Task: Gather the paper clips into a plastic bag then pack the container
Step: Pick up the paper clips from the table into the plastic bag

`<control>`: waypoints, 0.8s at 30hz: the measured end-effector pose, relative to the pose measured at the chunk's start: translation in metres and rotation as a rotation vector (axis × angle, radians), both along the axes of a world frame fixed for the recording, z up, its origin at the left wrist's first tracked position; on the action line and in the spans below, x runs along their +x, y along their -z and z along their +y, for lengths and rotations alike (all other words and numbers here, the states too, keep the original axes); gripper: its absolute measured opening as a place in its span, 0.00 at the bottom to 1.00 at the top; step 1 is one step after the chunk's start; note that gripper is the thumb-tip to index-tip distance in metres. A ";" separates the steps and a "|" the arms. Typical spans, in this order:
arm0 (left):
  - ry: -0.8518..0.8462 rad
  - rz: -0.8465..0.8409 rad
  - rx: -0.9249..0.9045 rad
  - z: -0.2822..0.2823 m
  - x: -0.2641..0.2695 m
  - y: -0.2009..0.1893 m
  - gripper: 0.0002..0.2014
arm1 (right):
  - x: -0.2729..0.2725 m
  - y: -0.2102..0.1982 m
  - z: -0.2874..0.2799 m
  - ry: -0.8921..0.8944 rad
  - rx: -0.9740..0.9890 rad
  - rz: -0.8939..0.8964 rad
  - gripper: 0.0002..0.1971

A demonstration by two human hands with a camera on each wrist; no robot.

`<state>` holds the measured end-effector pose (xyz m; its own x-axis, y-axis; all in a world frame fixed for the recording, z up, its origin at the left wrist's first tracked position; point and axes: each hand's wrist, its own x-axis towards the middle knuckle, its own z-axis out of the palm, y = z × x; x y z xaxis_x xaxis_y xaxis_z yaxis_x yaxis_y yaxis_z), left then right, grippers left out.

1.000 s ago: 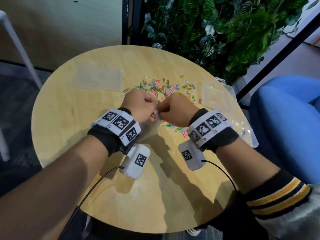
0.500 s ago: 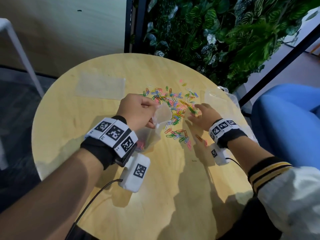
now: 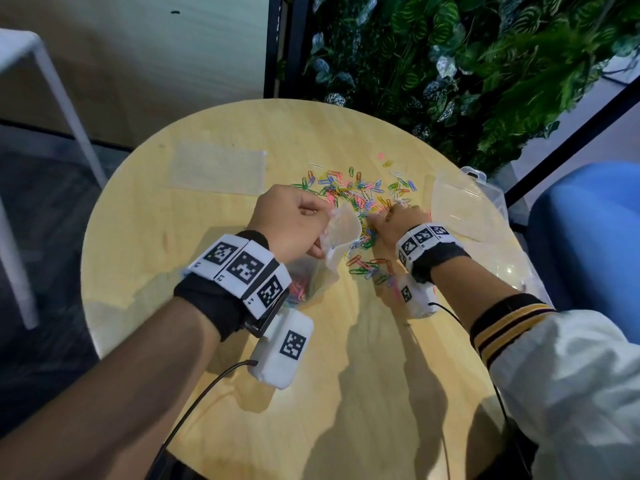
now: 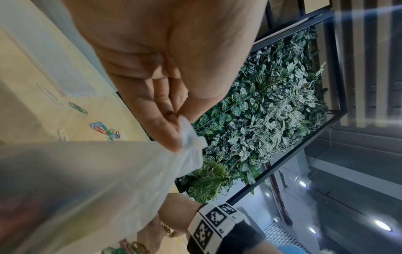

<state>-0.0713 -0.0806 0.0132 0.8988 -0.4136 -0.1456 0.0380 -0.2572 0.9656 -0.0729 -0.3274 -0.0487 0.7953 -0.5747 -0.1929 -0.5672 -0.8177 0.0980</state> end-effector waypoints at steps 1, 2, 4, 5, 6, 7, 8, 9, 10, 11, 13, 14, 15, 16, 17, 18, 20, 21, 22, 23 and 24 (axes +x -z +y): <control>-0.004 -0.002 0.001 0.000 0.000 0.000 0.05 | 0.001 0.002 -0.003 0.008 0.011 -0.054 0.29; -0.009 -0.002 0.002 0.001 0.000 0.001 0.04 | 0.000 0.001 -0.006 0.040 0.012 -0.094 0.29; -0.014 -0.002 -0.003 0.001 0.000 0.002 0.04 | -0.002 0.002 -0.009 0.114 0.015 -0.123 0.34; -0.014 -0.002 -0.003 0.002 0.000 0.002 0.04 | -0.001 0.005 -0.010 0.128 0.016 -0.111 0.37; -0.013 -0.005 0.000 0.002 0.000 0.002 0.04 | -0.001 0.006 -0.009 0.133 0.017 -0.080 0.39; -0.014 -0.008 0.003 0.002 0.000 0.003 0.04 | 0.000 0.007 -0.008 0.115 0.027 -0.056 0.41; -0.014 -0.011 0.006 0.002 0.001 0.003 0.04 | 0.001 0.006 -0.004 0.099 0.038 -0.044 0.40; -0.013 -0.015 0.010 0.002 0.002 0.003 0.04 | 0.003 0.007 -0.003 0.060 0.041 -0.050 0.36; -0.011 -0.017 0.013 0.001 0.003 0.004 0.04 | 0.004 0.005 0.000 0.024 0.032 -0.064 0.31; -0.008 -0.017 0.015 0.001 0.003 0.004 0.04 | 0.005 0.003 0.003 -0.023 0.021 -0.094 0.24; -0.002 -0.017 0.019 0.000 0.004 0.005 0.05 | 0.006 -0.001 0.007 -0.071 -0.028 -0.106 0.14; 0.001 -0.017 0.021 0.000 0.004 0.005 0.05 | 0.006 -0.003 0.010 -0.057 -0.044 -0.075 0.12; 0.005 -0.018 0.022 -0.001 0.003 0.005 0.05 | 0.006 -0.003 0.010 -0.053 -0.056 -0.056 0.10; 0.010 -0.018 0.022 -0.001 0.003 0.005 0.05 | 0.005 -0.007 0.012 -0.045 -0.058 -0.036 0.10; 0.016 -0.020 0.022 0.000 0.002 0.004 0.05 | 0.005 -0.008 0.012 -0.059 -0.071 -0.028 0.10; 0.021 -0.021 0.023 0.000 0.002 0.003 0.05 | 0.004 -0.011 0.012 -0.063 -0.072 -0.018 0.10; 0.025 -0.018 0.020 0.001 0.001 0.002 0.05 | 0.001 -0.015 0.005 -0.068 -0.040 -0.036 0.10; 0.027 -0.013 0.016 0.002 0.001 0.002 0.05 | -0.001 -0.014 -0.003 -0.045 0.017 -0.063 0.10; 0.029 -0.008 0.011 0.002 0.001 0.001 0.05 | -0.007 -0.017 -0.007 0.020 0.130 -0.101 0.10; 0.029 -0.003 0.009 0.002 0.001 0.001 0.05 | -0.012 -0.018 -0.014 0.080 0.279 -0.161 0.09; 0.029 0.002 0.007 0.002 0.001 0.001 0.05 | -0.020 -0.022 -0.015 0.170 0.470 -0.216 0.09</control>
<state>-0.0707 -0.0788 0.0122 0.8864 -0.4380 -0.1499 0.0321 -0.2649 0.9637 -0.0933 -0.3425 -0.0265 0.7484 -0.5901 -0.3028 -0.6623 -0.6403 -0.3891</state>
